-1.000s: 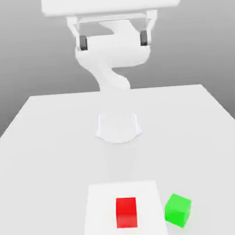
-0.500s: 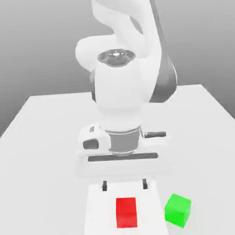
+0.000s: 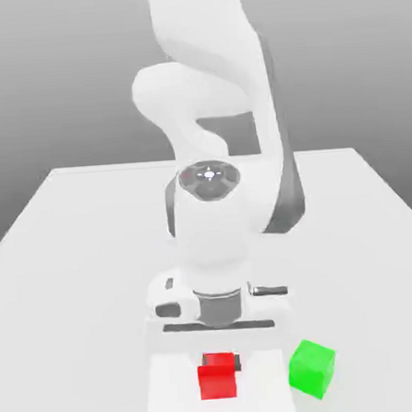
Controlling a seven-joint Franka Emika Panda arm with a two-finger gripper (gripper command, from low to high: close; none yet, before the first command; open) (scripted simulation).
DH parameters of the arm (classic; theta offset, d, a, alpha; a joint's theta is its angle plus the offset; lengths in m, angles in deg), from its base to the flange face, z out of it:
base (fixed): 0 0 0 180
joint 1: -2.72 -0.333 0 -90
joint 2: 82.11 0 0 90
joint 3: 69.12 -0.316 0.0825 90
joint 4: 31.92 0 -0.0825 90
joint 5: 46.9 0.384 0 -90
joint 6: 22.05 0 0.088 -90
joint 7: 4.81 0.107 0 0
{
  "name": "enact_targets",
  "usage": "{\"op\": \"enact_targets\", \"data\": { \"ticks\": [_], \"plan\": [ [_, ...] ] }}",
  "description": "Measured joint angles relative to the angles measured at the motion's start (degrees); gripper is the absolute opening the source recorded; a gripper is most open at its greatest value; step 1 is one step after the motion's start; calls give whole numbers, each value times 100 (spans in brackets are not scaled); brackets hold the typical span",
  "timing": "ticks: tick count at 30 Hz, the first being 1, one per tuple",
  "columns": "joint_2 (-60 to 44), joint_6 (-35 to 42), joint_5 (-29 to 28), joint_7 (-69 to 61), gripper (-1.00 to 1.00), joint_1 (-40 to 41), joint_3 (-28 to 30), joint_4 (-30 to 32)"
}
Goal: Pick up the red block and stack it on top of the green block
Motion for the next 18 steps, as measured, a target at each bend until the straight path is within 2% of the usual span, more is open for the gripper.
{"op": "enact_targets", "data": {
  "ticks": [4,9,14,15,18],
  "plan": [
    [493,491,-47,-486,-100,-150,-267,2],
    [769,900,-62,-1684,-100,-730,-782,-125],
    [102,319,-334,-1849,-100,-869,-763,-198],
    [-99,131,-395,-1811,100,-929,-691,-209],
    [-99,132,-395,-1811,100,-928,-691,-209]
  ]
}}
